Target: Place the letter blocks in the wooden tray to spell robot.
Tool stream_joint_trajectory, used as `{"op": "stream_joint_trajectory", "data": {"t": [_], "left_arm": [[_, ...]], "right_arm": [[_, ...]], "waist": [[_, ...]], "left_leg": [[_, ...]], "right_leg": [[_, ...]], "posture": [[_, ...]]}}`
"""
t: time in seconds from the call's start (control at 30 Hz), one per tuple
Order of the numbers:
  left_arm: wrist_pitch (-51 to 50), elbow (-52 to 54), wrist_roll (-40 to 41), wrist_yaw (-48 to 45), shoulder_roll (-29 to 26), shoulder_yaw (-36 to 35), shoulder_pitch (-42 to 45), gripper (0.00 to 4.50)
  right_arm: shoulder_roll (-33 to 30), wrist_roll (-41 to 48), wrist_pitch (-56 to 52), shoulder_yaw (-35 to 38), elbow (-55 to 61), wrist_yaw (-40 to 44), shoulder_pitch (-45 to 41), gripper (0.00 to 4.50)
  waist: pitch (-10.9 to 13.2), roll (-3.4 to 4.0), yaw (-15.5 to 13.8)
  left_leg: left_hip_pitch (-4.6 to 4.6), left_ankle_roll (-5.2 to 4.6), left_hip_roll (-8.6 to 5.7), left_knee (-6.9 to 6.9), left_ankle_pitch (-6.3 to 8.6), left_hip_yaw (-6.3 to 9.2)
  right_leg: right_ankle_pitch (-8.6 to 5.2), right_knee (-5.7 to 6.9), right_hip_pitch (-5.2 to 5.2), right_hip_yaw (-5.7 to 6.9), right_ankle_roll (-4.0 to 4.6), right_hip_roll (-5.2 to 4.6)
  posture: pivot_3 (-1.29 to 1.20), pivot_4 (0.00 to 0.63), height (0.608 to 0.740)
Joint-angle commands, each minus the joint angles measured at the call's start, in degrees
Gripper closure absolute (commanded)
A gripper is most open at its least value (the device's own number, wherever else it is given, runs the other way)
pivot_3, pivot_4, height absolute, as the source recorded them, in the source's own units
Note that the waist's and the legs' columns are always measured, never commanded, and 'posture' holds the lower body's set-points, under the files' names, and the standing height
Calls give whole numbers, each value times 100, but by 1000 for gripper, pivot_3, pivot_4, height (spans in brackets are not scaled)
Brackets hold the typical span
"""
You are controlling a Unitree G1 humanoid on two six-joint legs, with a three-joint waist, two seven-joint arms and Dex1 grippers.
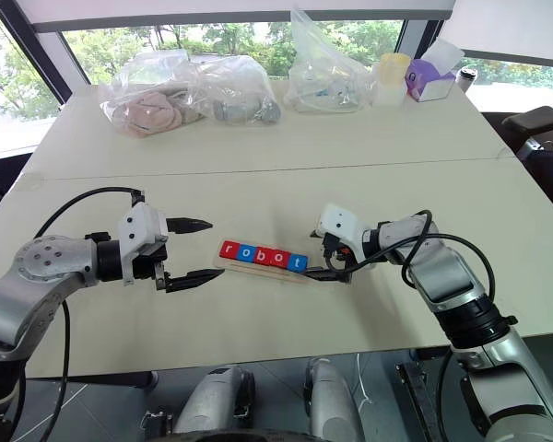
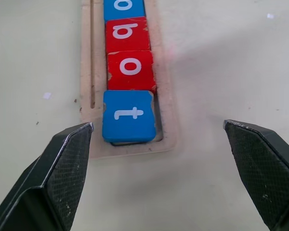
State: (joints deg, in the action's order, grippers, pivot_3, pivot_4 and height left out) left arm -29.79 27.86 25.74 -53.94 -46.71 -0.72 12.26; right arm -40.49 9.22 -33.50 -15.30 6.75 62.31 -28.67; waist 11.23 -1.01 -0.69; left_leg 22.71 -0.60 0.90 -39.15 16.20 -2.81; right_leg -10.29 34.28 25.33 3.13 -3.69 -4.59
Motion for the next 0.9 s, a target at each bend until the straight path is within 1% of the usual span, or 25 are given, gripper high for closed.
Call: {"op": "stream_joint_trajectory", "data": {"t": [0.03, 0.27, 0.47, 0.9], "left_arm": [[11, 146, 49, 2, -11, -27, 97, 0], [-14, 171, 59, 27, -11, -49, 89, 0], [-31, 208, 75, 45, -13, -57, 68, 0], [-43, 214, 77, 57, -1, -33, 97, 0]], "right_arm": [[32, -31, 147, -2, 124, -55, -9, 44], [102, -312, 561, -142, -260, -204, -28, 44], [248, -397, 724, -122, -523, -361, -131, 44], [328, -670, 1208, -138, -1053, -447, -329, 44]], "waist": [[0, 0, 0], [0, 0, 0], [0, 0, 4], [0, 0, 9]], "left_leg": [[0, 0, 0, 0, 0, 0], [0, 0, 0, 0, 0, -1], [0, 0, 0, 0, 0, 0], [-2, 0, 0, 0, 0, -1]], "right_leg": [[0, 0, 0, 0, 0, 0], [-1, -1, 0, 0, -1, 0], [-1, -1, 0, 0, -1, 0], [-1, 0, -2, 0, -2, 1]], "posture": [[0, 150, 740], [0, 150, 740], [0, 150, 740], [0, 150, 740]]}}
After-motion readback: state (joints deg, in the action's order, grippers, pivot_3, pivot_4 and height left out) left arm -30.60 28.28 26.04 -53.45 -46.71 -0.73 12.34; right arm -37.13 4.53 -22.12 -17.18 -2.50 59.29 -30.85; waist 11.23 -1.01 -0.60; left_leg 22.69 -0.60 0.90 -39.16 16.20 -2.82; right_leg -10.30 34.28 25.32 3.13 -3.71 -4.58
